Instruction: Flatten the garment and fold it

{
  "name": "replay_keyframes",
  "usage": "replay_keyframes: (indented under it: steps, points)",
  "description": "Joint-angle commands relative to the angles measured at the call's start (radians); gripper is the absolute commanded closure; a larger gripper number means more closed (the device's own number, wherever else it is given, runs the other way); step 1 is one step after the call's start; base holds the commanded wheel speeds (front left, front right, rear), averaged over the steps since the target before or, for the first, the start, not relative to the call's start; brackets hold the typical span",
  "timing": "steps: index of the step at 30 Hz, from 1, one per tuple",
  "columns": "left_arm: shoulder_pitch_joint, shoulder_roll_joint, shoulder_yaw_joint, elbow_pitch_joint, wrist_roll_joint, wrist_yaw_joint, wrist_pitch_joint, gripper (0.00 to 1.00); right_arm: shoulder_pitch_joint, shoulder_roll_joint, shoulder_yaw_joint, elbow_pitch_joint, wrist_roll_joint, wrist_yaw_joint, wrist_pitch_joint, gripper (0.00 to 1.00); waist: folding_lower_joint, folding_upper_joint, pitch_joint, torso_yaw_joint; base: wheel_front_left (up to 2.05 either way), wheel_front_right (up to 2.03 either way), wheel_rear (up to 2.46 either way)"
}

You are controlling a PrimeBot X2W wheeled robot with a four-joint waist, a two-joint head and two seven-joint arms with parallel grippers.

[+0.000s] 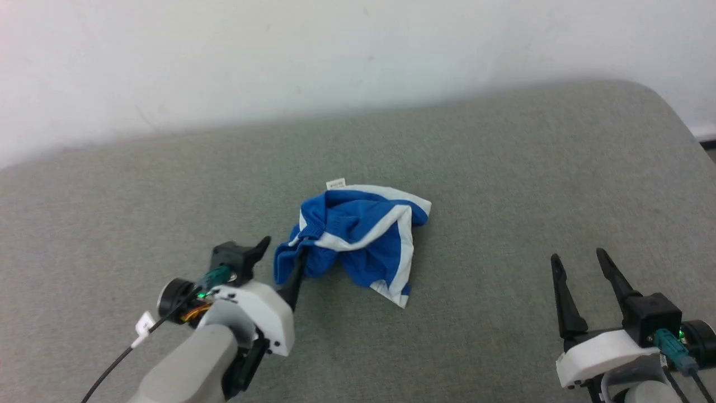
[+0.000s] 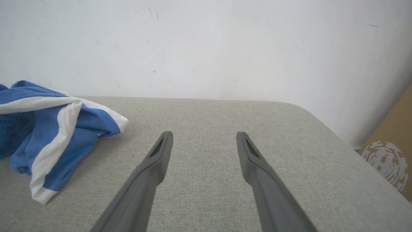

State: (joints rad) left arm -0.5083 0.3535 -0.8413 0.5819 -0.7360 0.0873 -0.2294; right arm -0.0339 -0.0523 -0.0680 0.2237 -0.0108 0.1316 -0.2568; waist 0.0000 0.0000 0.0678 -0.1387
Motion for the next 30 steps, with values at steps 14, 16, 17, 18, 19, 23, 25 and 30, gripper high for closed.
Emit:
replay_keyframes:
  steps: [14, 16, 17, 18, 19, 23, 25, 30]
  points:
    - [0.392, 0.056, 0.323, -0.384, 0.035, 0.166, -0.032, 0.00, 0.116, 0.002, 0.031, -0.013, 0.014, -0.001, 0.004, 0.00, 0.0000, 0.0000, -0.189, 0.162, 0.00, 0.00, 0.00]
    - [0.467, 0.031, 0.376, -0.441, 0.079, 0.169, -0.032, 0.00, 0.134, 0.002, 0.028, -0.015, 0.027, -0.001, 0.003, 0.00, 0.0000, 0.0000, -0.200, 0.167, 0.00, 0.00, 0.00]
    - [0.503, 0.019, 0.401, -0.461, 0.102, 0.164, -0.032, 0.00, 0.142, 0.002, 0.024, -0.016, 0.033, -0.001, 0.002, 0.00, 0.0000, 0.0000, -0.203, 0.168, 0.00, 0.00, 0.00]
    - [0.535, 0.002, 0.427, -0.480, 0.120, 0.157, -0.032, 0.00, 0.149, 0.002, 0.023, -0.017, 0.037, -0.001, 0.002, 0.00, 0.0000, 0.0000, -0.206, 0.169, 0.00, 0.00, 0.00]
    - [0.566, -0.016, 0.450, -0.495, 0.136, 0.146, -0.032, 0.00, 0.155, 0.002, 0.023, -0.018, 0.041, -0.001, 0.001, 0.00, 0.0000, 0.0000, -0.209, 0.170, 0.00, 0.00, 0.00]
    - [0.654, -0.083, 0.509, -0.531, 0.229, 0.096, -0.032, 0.00, 0.172, 0.002, 0.026, -0.021, 0.054, -0.001, -0.001, 0.00, 0.0000, 0.0000, -0.217, 0.173, 0.00, 0.00, 0.00]
    - [0.683, -0.115, 0.530, -0.536, 0.270, 0.076, -0.032, 0.00, 0.174, 0.002, 0.020, -0.024, 0.062, -0.001, -0.002, 0.00, 0.0000, 0.0000, -0.217, 0.173, 0.00, 0.00, 0.00]
    - [0.710, -0.175, 0.592, -0.532, 0.345, 0.034, -0.032, 0.00, 0.168, 0.002, 0.020, -0.035, 0.076, -0.001, -0.003, 0.00, 0.0000, 0.0000, -0.206, 0.176, 0.00, 0.00, 0.00]
